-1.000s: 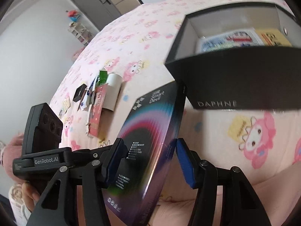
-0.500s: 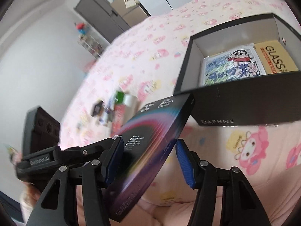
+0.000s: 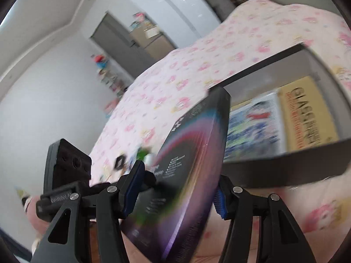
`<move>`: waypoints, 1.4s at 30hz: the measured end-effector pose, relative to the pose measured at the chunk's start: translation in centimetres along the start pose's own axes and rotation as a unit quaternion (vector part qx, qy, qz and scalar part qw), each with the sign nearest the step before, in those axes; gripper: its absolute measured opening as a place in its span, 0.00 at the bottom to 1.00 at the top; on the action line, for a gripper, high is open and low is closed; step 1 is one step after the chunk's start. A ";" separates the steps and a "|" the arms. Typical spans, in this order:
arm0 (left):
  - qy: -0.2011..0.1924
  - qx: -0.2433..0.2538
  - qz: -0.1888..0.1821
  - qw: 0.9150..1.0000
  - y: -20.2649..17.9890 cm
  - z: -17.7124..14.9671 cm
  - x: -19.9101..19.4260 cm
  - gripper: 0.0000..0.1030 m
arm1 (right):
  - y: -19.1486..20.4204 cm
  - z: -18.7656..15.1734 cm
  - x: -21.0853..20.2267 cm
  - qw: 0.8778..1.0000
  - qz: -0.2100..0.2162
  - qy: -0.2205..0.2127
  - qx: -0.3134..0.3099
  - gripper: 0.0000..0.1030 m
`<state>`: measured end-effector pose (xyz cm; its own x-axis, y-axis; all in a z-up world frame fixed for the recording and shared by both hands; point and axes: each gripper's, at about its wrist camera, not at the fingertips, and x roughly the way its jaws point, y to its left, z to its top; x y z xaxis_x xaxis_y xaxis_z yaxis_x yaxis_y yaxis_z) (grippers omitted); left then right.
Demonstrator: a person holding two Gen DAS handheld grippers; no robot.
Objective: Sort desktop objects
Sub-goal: 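Lower the Smart Devil box into the DAPHNE box beside the bead kit, open right gripper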
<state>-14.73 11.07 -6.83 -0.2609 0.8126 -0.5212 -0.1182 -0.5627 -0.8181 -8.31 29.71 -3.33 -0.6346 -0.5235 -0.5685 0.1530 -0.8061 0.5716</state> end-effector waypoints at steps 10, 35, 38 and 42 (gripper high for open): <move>0.060 -0.009 0.003 0.998 -1.4 5.6 10.2 0.45 | -8.6 4.9 0.2 0.996 -0.054 -0.011 0.074 0.51; 0.052 -0.030 0.154 0.986 0.5 7.5 15.4 0.27 | -9.2 4.8 -1.4 0.972 -0.232 0.003 0.031 0.53; 0.076 -0.029 0.144 0.986 -0.4 7.8 17.0 0.26 | -8.5 4.7 -0.7 0.972 -0.234 0.015 0.011 0.53; 0.105 -0.034 0.110 0.988 -1.0 8.1 19.4 0.23 | -8.7 4.9 -0.4 0.971 -0.238 0.020 0.008 0.53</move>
<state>-27.43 26.17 -14.14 -0.0688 0.6887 -0.7217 -0.0150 -0.7241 -0.6896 -13.11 38.30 -5.13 -0.6009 -0.1021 -0.7928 -0.1637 -0.9550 0.2471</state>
